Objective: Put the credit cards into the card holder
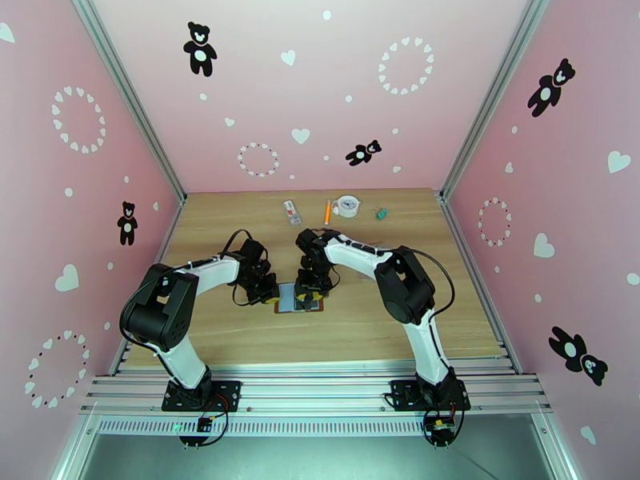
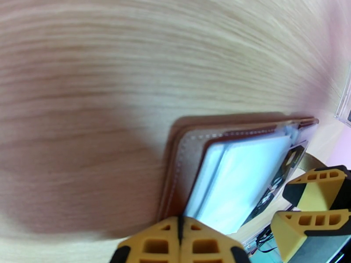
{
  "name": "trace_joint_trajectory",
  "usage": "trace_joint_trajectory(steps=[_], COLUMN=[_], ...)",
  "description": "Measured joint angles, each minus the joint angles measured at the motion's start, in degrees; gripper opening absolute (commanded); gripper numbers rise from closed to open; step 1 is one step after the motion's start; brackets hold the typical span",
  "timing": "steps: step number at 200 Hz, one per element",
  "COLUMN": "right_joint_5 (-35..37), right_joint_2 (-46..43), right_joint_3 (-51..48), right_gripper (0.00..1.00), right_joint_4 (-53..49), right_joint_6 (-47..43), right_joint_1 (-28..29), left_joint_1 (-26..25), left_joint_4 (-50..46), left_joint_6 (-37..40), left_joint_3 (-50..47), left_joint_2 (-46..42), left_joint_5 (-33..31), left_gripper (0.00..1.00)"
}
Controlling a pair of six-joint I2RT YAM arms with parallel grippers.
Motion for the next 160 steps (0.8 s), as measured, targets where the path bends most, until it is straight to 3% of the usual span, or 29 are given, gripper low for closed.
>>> trace_joint_trajectory(steps=[160], right_joint_5=[2.34], right_joint_2=[1.46], right_joint_3=[1.38], right_gripper=[0.41], right_joint_4=[-0.98], right_joint_6=[0.28], right_joint_1=[0.35], left_joint_1=[0.0], left_joint_4=[0.0], left_joint_6=[0.39], left_joint_3=[-0.02], left_joint_2=[0.0], left_joint_5=[0.0], left_gripper=[0.03])
